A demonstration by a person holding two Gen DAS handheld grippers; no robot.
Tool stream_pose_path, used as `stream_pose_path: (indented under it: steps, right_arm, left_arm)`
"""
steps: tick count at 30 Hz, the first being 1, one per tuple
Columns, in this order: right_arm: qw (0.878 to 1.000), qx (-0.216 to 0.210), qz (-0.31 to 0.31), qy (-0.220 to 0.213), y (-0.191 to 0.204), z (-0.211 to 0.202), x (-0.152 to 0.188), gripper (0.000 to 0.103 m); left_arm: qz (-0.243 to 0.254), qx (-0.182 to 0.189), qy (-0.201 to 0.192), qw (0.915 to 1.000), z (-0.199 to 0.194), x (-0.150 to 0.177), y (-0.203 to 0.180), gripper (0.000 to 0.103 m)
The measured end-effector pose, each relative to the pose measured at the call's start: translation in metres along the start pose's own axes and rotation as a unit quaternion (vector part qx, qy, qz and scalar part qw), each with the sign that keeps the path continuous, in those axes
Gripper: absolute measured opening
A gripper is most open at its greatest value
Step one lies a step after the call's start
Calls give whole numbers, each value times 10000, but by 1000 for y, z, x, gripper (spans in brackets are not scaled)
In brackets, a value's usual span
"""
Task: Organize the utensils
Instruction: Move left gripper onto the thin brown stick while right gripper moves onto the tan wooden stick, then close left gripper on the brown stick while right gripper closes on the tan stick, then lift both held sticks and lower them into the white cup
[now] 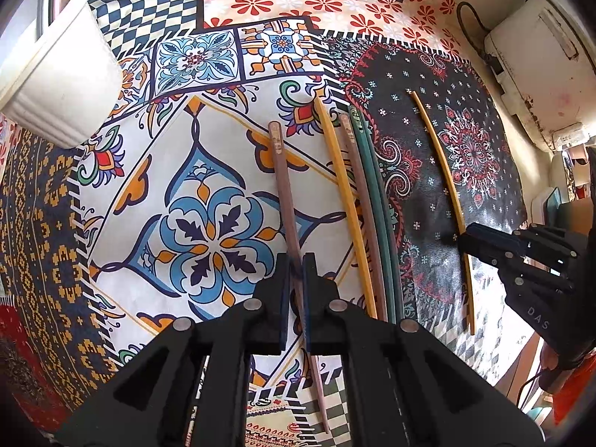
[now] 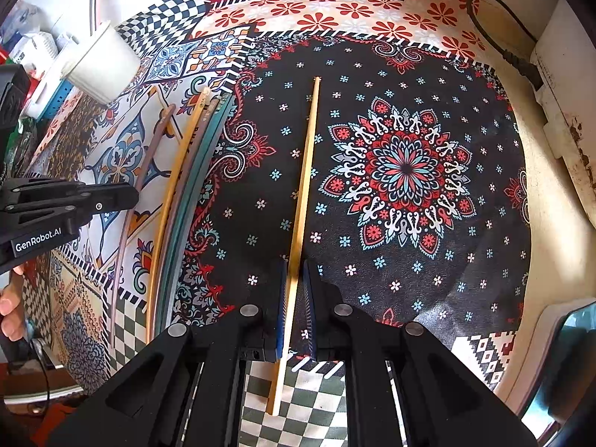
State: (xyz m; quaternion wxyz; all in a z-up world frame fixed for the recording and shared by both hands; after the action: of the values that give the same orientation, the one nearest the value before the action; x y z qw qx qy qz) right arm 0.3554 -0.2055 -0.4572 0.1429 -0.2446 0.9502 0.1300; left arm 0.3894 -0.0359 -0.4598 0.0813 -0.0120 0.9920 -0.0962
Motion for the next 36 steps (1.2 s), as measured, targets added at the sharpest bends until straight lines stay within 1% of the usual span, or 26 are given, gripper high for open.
stream_pose_path:
  steps: [1,2,7,14,16,17,19,21,23,26,29,34,36]
  right_arm:
    - [10000,-5,3,0,-1,2,-5,8]
    - [10000,0,14,-11,-2,2,-7,8]
    - [9999,-62,114,24,-4,3,-19,8]
    - [9999,-6,116,-13,-3,7,-40,8]
    - [9999,68,87,27,3,16,-54,7]
    - [9999,101,38,61,4,16,-55,5]
    - [9999,100,10,124,4,19,-59,5]
    - [9998,69,83,171,9,26,-70,5]
    - [9998,67,178,53,9,23,-76,5]
    - [9995,-19,279,-151,13,14,-83,5]
    - [9989,17,289,-361,17,2,-89,5]
    - [9967,66,283,-762,30,-21,-93,5]
    - [9958,21,206,-896,33,-29,-96,5]
  left_arm:
    - [16,-34,-8,10000,0,-3,-1,8]
    - [33,-55,-25,10000,1,-6,-1,9]
    - [101,-126,-115,9998,3,-25,-6,9]
    - [37,87,-146,9998,7,-45,-5,9]
    - [32,146,-109,9998,7,-48,-4,9]
    - [6,198,-78,9998,8,-49,-3,9]
    - [-53,313,-11,9995,8,-53,-1,9]
    - [-38,360,8,9993,6,-51,2,8]
    - [-5,332,23,9994,1,-48,5,6]
    - [37,112,-62,9999,1,-49,3,6]
    - [28,84,-191,9998,-6,-48,0,5]
    - [4,196,-618,9979,-40,-38,-1,5]
    - [0,192,-837,9963,-57,-35,1,5]
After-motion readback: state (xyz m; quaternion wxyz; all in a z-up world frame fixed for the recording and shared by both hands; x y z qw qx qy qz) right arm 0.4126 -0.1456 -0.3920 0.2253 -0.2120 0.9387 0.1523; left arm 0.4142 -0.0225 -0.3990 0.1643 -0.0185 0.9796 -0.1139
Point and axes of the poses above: each gripper's, at about its wrist camera, not at the fingertips, and z roughly the way its jaws point, y to its left, x to its underside, the point moved 10 cm from there along z, roughly the way its jaws point, and after that the axes turned 10 degrees about -z, right-handed, at the moved point
